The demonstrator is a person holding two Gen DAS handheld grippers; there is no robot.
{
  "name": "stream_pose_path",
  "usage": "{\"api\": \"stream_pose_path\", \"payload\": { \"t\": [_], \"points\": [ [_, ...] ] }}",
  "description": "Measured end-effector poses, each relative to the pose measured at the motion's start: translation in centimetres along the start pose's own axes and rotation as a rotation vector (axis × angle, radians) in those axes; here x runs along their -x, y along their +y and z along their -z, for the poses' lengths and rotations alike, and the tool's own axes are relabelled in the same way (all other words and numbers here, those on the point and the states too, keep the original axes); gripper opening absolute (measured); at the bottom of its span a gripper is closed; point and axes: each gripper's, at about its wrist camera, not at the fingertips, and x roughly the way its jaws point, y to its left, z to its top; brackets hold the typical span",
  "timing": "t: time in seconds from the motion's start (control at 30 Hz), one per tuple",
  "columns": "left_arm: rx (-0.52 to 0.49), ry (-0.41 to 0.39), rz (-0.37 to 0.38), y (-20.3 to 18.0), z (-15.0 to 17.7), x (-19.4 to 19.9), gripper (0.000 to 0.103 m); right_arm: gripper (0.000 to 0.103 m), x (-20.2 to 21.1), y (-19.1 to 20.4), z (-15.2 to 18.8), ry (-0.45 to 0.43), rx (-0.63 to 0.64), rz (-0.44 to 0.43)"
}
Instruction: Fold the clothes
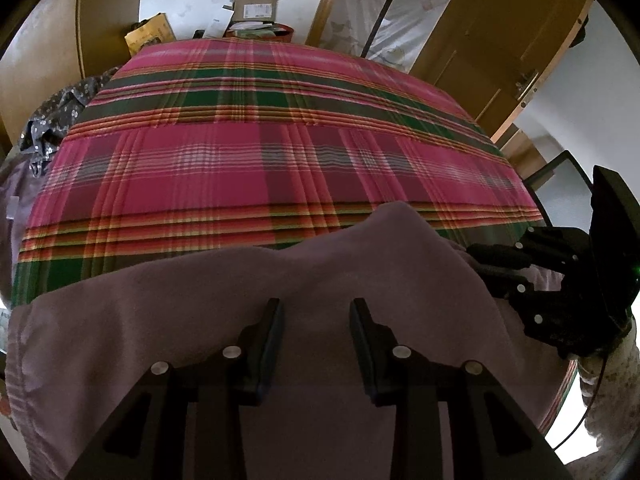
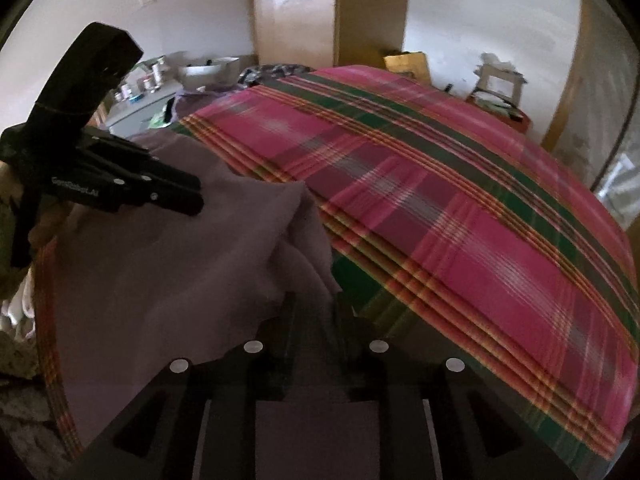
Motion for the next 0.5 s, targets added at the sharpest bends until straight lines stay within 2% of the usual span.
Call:
{"api": "stream_pose_path", "payload": {
  "t": [0.13,0.5],
  "points": [
    [0.000,-0.001,0.003,0.0,0.1,0.0,0.035,0.018,-0.3,0.6,-0.3,0.009,0.033,-0.041],
    [-0.006,-0.005,0.007,0.0,0.1,-0.1,0.036,0.021,-1.4,0.8,-0.8,0.035,0.057,-0.042]
  ]
}}
